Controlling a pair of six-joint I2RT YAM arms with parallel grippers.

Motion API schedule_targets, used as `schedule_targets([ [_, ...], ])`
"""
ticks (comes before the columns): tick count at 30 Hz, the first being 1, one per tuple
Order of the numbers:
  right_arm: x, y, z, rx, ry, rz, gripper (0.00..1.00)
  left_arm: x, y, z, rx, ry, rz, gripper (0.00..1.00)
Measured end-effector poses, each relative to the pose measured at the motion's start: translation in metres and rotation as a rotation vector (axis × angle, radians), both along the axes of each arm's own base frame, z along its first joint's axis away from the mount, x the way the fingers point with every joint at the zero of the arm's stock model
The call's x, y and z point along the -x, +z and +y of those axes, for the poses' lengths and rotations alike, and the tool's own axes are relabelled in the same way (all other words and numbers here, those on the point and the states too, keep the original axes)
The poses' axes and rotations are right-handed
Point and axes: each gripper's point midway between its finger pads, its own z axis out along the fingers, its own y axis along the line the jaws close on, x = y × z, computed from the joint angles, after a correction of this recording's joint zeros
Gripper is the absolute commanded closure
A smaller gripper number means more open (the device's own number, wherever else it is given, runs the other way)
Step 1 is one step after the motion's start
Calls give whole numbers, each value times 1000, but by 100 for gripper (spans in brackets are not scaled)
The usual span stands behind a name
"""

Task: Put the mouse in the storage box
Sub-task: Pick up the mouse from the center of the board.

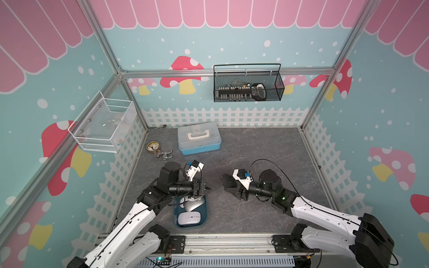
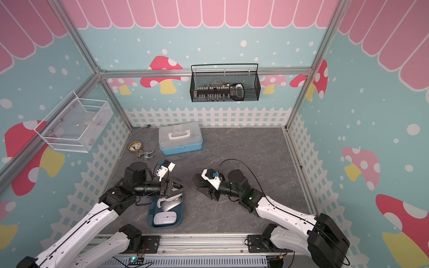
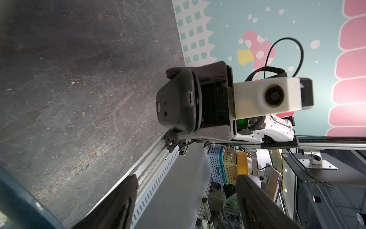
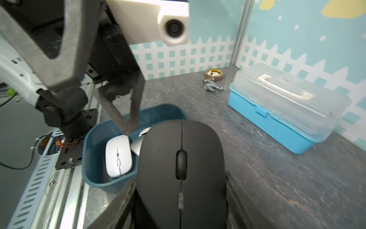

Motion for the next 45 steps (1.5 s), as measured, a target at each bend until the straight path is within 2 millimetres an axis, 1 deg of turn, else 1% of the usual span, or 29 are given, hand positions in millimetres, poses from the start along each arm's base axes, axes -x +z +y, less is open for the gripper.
schedule_targets([
  [3, 13, 3, 7, -4, 65, -38, 55, 1, -3, -10, -16, -14, 5, 25],
  [10, 27, 4, 14, 2, 131, -83, 55, -1, -21, -23, -70, -16, 34, 33],
  [12, 31, 3, 16, 7, 146, -89, 55, -2, -26, -26, -87, -16, 46, 39],
  [15, 35, -4, 19, 28, 161, -85, 55, -4, -29, -31, -104, -10, 51, 53],
  [20, 38, -17, 22, 66, 171, -72, 55, -8, -35, -31, -127, 16, 55, 66],
  [23, 35, -19, 23, 80, 164, -74, 54, -10, -37, -30, -138, 35, 58, 73],
  [25, 35, -19, 24, 84, 161, -77, 48, -12, -38, -29, -145, 47, 61, 81],
  [27, 36, -20, 24, 87, 162, -76, 35, -11, -39, -27, -144, 52, 60, 88],
  [28, 36, -20, 24, 87, 162, -74, 28, -10, -39, -26, -143, 53, 59, 90],
  [29, 37, -20, 25, 86, 166, -73, 18, -8, -40, -26, -140, 53, 57, 91],
  [30, 38, -20, 25, 86, 169, -69, 2, -6, -40, -24, -139, 57, 54, 92],
  [35, 34, -19, 24, 87, 144, -74, 1, -4, -41, -11, -141, 105, 38, 94],
  [39, 30, -10, 21, 63, 106, -91, 1, -10, -43, 13, -170, 196, 37, 94],
  [42, 30, -4, 18, 45, 92, -106, 1, -16, -55, 39, -224, 278, 65, 93],
  [45, 28, -3, 17, 44, 78, -107, 1, -14, -72, 59, -301, 317, 108, 92],
])
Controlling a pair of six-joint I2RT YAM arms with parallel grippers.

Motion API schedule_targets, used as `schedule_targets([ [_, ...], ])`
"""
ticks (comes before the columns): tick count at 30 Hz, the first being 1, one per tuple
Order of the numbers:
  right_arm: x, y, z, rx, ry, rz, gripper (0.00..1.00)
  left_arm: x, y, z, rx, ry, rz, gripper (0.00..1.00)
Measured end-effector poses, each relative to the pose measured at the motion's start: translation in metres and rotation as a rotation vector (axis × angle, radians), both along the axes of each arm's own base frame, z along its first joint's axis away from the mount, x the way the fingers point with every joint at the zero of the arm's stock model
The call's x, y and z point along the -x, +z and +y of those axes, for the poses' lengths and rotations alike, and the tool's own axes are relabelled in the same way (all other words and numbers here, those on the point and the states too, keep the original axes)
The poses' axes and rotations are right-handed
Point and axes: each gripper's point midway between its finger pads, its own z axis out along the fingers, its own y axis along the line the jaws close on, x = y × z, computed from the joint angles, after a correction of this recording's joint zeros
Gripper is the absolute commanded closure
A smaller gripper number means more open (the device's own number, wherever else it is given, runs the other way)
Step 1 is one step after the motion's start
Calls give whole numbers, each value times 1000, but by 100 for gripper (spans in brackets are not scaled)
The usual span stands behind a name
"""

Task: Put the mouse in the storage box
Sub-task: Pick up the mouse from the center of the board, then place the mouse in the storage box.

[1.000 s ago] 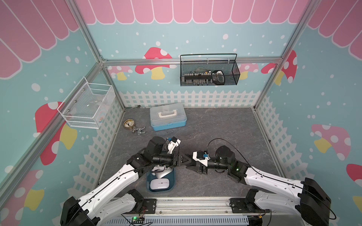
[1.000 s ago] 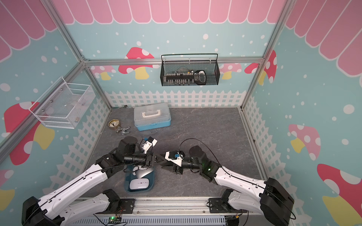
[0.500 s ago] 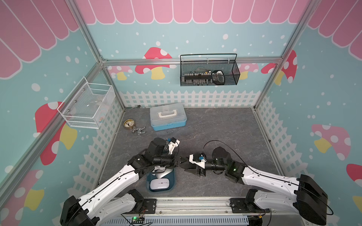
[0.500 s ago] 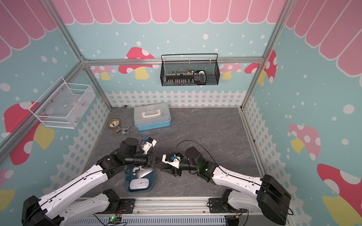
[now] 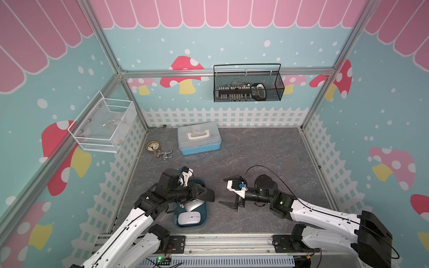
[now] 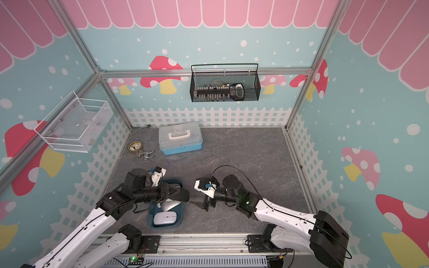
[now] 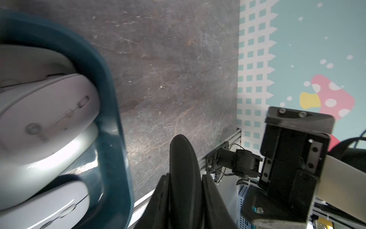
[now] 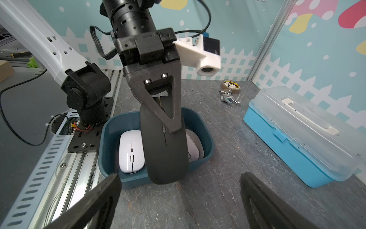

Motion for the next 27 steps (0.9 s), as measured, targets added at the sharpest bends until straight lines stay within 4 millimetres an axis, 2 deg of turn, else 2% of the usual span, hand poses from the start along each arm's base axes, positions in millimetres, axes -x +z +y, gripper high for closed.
schedule_targets([
  [5, -1, -2, 0, 4, -8, 6, 1, 8, -28, 27, -147, 38, 96, 92],
  [13, -2, -11, 1, 25, -8, 30, 1, 6, -41, 62, -288, 103, 137, 92],
  [27, -2, -21, 4, 47, 0, 55, 1, -5, -72, 68, -336, 95, 236, 91],
])
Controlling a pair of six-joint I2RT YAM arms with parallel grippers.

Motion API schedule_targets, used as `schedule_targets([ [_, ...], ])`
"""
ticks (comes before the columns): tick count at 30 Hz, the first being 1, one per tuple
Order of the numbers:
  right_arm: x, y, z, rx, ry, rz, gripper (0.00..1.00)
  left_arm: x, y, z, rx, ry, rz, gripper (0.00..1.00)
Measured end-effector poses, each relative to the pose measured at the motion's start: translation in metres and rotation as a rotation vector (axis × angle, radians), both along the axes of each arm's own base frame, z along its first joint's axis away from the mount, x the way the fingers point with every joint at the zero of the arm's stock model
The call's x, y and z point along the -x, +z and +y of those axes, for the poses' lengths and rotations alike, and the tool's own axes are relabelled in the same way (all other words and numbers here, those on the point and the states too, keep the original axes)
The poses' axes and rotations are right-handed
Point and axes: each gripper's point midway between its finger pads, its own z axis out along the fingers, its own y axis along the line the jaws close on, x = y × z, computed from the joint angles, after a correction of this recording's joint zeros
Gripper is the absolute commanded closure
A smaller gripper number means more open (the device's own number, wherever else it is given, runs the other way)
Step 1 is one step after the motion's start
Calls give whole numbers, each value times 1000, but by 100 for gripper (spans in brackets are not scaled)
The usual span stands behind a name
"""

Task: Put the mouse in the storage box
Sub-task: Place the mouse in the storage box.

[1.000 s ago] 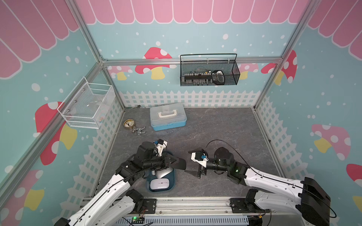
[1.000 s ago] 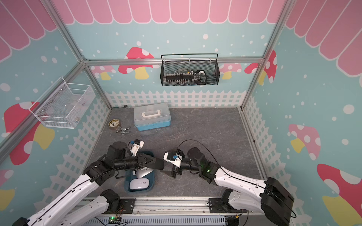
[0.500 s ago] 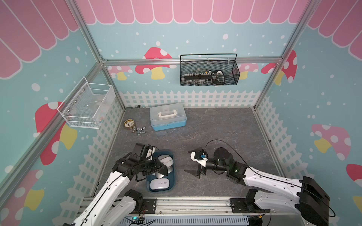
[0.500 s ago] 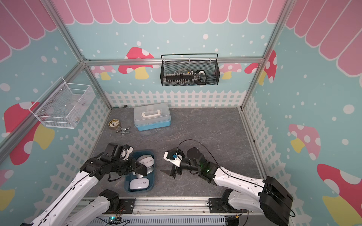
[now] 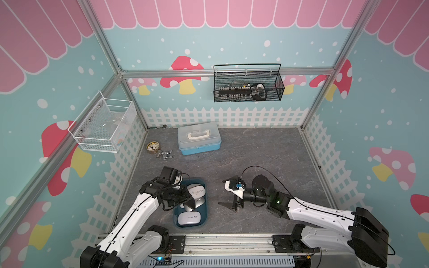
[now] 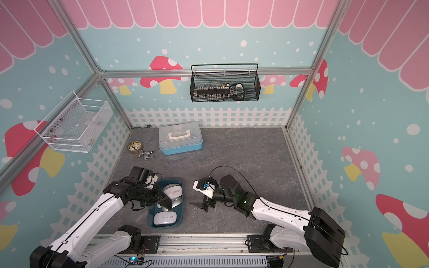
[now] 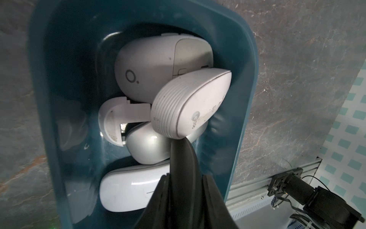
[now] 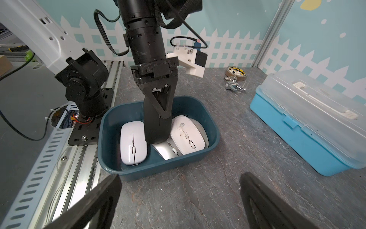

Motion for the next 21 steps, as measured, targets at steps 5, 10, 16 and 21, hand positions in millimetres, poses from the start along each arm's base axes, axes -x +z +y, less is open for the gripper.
schedule_targets([
  [5, 0, -3, 1, 3, 0, 15, 1, -3, 0, -2, 19, -5, -11, 83],
  [10, 0, -11, 2, 18, 3, 39, 1, -4, 0, -1, 22, 0, -12, 69],
  [16, 1, -13, 3, 23, 5, 50, 1, -6, -4, 5, -7, 14, -14, 1],
  [21, 0, -17, 4, 33, 6, 61, 1, -8, -4, 10, -30, 31, -26, 1],
])
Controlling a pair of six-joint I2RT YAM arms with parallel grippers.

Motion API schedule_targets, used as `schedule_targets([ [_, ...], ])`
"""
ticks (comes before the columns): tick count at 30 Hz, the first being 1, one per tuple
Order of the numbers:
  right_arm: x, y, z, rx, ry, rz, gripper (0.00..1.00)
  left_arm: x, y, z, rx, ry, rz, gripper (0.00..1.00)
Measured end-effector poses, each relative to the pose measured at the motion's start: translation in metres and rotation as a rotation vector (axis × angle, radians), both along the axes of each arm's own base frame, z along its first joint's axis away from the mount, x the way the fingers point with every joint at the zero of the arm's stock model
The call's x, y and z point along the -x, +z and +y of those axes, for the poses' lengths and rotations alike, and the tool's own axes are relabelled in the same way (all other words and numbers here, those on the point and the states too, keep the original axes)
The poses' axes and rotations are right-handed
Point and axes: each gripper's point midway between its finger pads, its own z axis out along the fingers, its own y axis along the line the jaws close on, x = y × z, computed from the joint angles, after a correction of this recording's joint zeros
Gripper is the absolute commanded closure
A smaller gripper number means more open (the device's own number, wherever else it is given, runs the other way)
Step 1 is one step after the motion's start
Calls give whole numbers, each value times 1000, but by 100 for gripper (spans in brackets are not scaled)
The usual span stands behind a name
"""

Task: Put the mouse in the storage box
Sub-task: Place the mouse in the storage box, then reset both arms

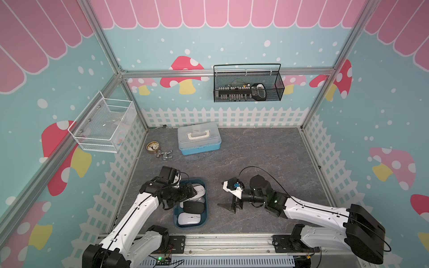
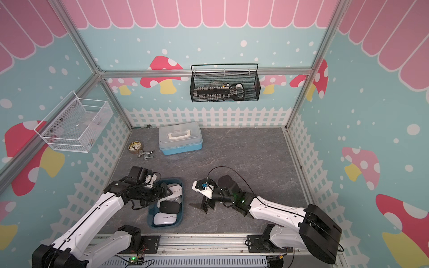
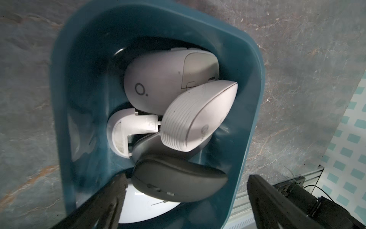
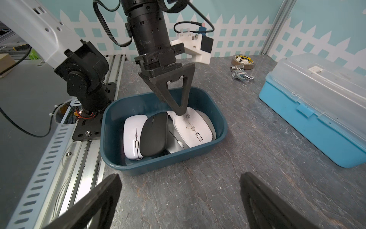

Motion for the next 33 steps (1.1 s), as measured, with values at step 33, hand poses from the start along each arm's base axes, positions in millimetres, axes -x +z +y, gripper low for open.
schedule_targets([
  [33, -73, 13, -46, 60, -494, -120, 1, -54, 79, -28, 152, 31, -394, 14],
])
